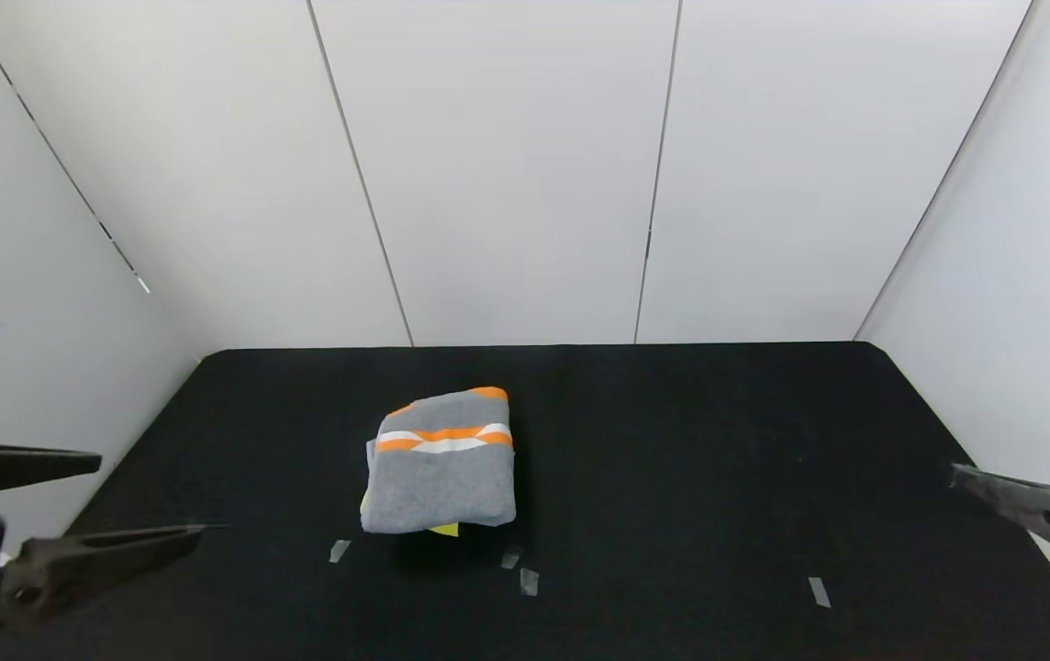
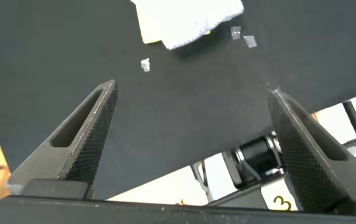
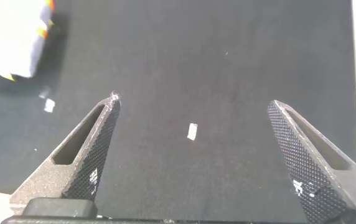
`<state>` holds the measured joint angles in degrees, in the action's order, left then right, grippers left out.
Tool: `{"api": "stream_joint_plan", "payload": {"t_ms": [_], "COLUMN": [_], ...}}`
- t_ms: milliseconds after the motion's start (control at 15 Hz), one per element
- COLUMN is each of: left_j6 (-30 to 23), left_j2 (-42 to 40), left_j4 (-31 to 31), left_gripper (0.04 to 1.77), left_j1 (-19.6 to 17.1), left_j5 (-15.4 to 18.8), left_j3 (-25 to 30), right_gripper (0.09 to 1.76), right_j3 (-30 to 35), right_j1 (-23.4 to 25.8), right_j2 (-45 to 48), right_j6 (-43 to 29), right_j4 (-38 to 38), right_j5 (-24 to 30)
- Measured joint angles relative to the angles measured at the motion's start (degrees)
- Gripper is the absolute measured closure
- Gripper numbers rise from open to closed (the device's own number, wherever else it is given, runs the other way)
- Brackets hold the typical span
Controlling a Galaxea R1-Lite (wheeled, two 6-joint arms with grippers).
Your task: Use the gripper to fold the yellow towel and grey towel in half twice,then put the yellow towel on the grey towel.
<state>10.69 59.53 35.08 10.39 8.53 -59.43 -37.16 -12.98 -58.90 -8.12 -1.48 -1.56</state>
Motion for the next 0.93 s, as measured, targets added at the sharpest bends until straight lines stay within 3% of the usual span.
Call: {"api": "stream_joint_plan", "payload": {"t_ms": [333, 667, 933], "left_j6": [-0.29, -0.54, -1.39], "left_j2": [-14.91, -25.95, -33.23], "left_j4": [0.79, 5.64, 11.34], "left_gripper": [0.11, 0.10, 0.10], "left_j1": [-0.30, -1.38, -2.89], "left_j5": [-0.17, -0.20, -0.17], "left_j3": [6.40, 8.98, 7.56], "right_gripper": [0.14, 0.14, 0.14], "right_j3": [4.22, 4.34, 2.77], "right_j1": [0.50, 1.38, 8.33], "right_j2": [13.96, 27.93, 36.28], "right_j6": [-0.02, 0.05, 0.27], "right_j4": [-1.01, -11.11, -16.40], "right_j5": [-0.02, -0.07, 0.04]}}
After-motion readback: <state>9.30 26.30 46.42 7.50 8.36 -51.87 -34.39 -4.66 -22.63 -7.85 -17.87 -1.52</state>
